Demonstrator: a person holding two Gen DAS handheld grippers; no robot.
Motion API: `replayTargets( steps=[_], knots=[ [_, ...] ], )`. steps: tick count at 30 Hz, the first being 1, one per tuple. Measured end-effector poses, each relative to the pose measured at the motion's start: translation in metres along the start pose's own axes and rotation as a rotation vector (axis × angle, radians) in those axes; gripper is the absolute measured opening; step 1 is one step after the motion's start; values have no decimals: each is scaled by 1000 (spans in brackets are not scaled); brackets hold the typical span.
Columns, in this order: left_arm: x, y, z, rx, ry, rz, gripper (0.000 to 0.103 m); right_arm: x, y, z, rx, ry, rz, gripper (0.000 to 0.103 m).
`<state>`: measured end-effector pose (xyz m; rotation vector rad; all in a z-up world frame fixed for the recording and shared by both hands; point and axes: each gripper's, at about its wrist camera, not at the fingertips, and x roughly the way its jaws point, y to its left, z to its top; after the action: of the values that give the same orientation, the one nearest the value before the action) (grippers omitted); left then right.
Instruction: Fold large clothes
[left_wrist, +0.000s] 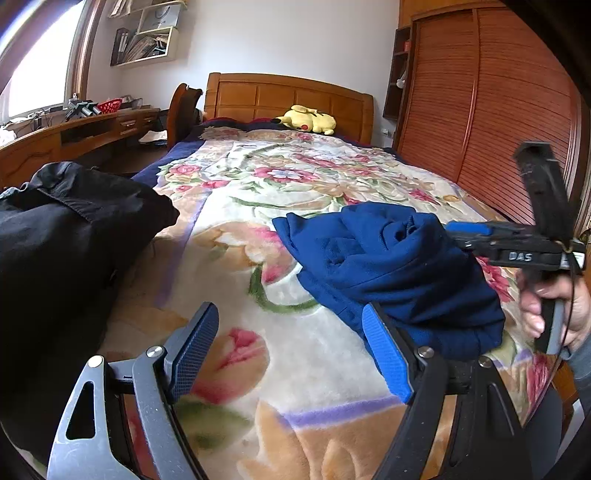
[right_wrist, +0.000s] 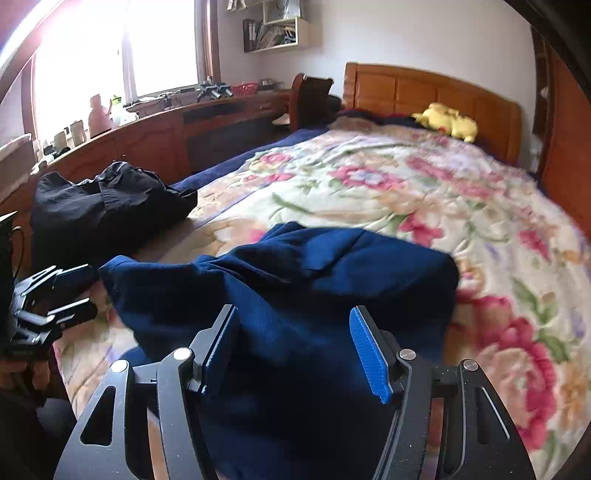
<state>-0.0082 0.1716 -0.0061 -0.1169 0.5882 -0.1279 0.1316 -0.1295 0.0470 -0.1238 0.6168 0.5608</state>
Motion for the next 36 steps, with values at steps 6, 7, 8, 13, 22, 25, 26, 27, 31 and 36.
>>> replayTargets(
  steps=[6, 7, 8, 13, 22, 25, 26, 27, 31, 36],
  knots=[
    [0, 9, -3, -13, 7, 13, 81, 68, 29, -7, -7, 204, 220, 57],
    [0, 11, -3, -17, 9, 14, 81, 72, 35, -10, -23, 207, 215, 57],
    [0, 13, -4, -22, 10, 14, 81, 74, 38, -11, -36, 202, 202, 57],
    [-3, 18, -4, -34, 6, 14, 81, 64, 28, -14, -28, 199, 216, 57],
    [-7, 13, -12, -2, 12, -4, 81, 7, 8, -9, -82, 30, 22, 60],
    [-8, 13, -18, 7, 23, -10, 81, 4, -15, -10, -50, 7, -64, 67],
    [-7, 13, -21, 0, 29, -13, 81, 6, -23, -10, -46, 11, -89, 69],
    [-6, 13, -23, -6, 34, -17, 81, 10, -31, -10, -45, 15, -117, 69],
    [-1, 5, -31, 6, 55, -27, 81, 35, -59, -8, -17, 41, -194, 70],
    [4, -11, -35, 32, 73, -75, 81, 72, -81, 6, 61, 47, -184, 70]
  ],
)
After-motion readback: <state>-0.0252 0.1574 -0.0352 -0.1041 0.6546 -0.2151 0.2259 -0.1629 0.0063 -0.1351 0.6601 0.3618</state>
